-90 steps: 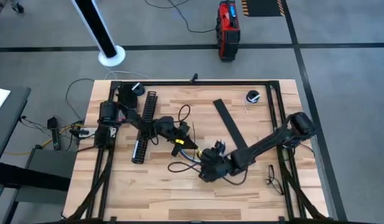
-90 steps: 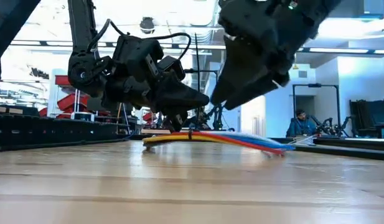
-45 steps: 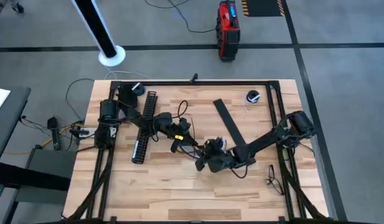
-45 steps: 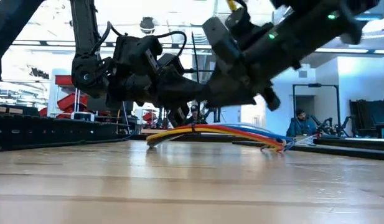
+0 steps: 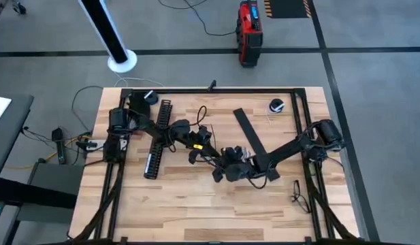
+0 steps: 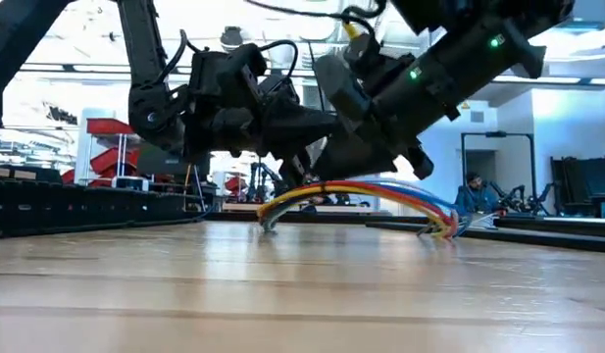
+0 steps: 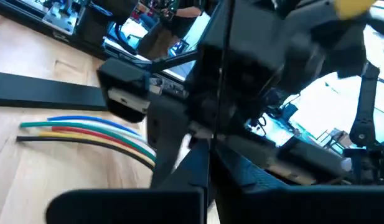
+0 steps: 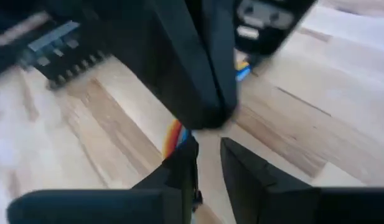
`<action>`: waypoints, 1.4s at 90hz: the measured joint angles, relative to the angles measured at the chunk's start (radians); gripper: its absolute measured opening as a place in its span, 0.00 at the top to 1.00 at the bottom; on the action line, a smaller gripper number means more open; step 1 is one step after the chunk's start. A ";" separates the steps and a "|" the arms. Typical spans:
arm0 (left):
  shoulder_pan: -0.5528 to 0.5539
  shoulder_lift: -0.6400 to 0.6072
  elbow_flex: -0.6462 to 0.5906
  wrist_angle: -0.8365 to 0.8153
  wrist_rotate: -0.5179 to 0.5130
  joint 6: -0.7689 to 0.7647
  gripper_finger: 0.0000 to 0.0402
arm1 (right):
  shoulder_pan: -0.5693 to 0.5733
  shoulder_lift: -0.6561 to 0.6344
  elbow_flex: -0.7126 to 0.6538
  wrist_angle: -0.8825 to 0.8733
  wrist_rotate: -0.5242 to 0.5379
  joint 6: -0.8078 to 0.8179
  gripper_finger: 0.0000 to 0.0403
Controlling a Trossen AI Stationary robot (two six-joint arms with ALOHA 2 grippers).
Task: Ziptie cables
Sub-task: Wrap the black zip tie on the cable
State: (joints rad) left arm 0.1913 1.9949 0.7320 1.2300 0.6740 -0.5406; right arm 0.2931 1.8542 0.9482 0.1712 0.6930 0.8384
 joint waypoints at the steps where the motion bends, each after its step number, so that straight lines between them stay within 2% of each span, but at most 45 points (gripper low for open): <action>1: 0.000 0.000 0.001 0.000 0.001 0.000 1.00 | 0.000 0.000 0.000 0.000 0.001 0.000 0.87; 20: 0.012 0.000 0.002 0.001 0.002 -0.005 1.00 | 0.000 0.000 0.000 -0.002 0.013 -0.001 0.99; 37: 0.034 0.000 0.002 0.007 0.003 -0.014 1.00 | -0.001 0.002 0.000 -0.007 0.015 -0.001 1.00; 62: 0.059 0.004 0.006 -0.001 0.020 -0.022 1.00 | -0.015 0.094 0.003 0.093 -0.023 0.027 1.00; 83: 0.076 0.005 0.007 0.007 0.037 -0.024 1.00 | -0.008 0.090 0.003 0.101 -0.032 0.006 1.00; 126: 0.095 0.005 0.008 -0.015 0.052 0.004 1.00 | -0.007 0.090 0.003 0.095 -0.131 -0.009 1.00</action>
State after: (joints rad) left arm 0.2862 1.9995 0.7399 1.2148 0.7255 -0.5369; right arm 0.2864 1.9442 0.9512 0.2663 0.5618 0.8295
